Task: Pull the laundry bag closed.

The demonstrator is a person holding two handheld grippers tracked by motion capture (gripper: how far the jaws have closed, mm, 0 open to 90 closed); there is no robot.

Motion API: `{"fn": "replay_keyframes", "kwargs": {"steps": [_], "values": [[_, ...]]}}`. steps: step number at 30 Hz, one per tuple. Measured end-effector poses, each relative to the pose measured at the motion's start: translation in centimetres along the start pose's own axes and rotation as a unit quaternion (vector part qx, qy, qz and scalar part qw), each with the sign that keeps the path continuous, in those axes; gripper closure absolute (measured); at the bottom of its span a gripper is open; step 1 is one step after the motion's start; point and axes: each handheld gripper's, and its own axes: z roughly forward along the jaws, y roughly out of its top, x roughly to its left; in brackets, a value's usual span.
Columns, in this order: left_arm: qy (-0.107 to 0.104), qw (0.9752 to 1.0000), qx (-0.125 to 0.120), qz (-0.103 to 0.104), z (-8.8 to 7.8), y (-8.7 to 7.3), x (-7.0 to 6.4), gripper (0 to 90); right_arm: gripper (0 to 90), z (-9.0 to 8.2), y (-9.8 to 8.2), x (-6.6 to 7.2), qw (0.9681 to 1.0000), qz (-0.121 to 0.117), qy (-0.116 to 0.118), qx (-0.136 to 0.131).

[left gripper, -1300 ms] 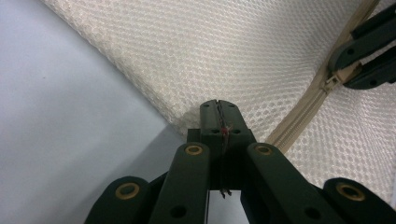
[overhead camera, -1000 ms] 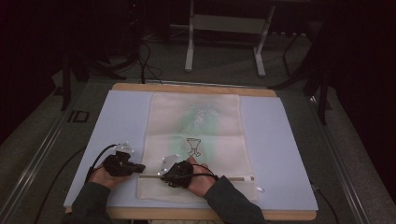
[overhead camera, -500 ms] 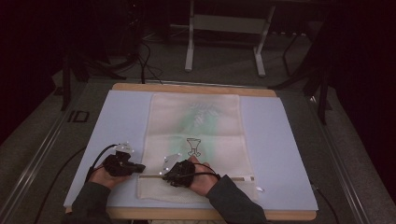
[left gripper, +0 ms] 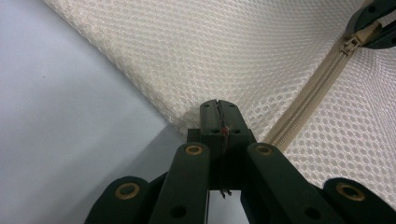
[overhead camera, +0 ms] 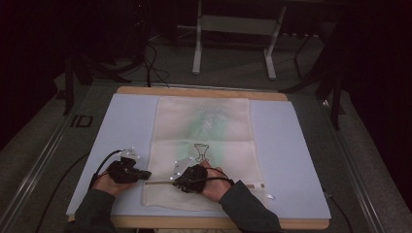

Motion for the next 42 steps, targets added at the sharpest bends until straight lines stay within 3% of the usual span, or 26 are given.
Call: {"fn": "replay_keyframes", "kwargs": {"steps": [42], "values": [[0.004, 1.0000, 0.002, 0.004, 0.0, 0.1, -0.1, 90.0, 82.2, -1.1, -2.2, 0.3, 0.9997, 0.002, 0.004, 0.024]]}}
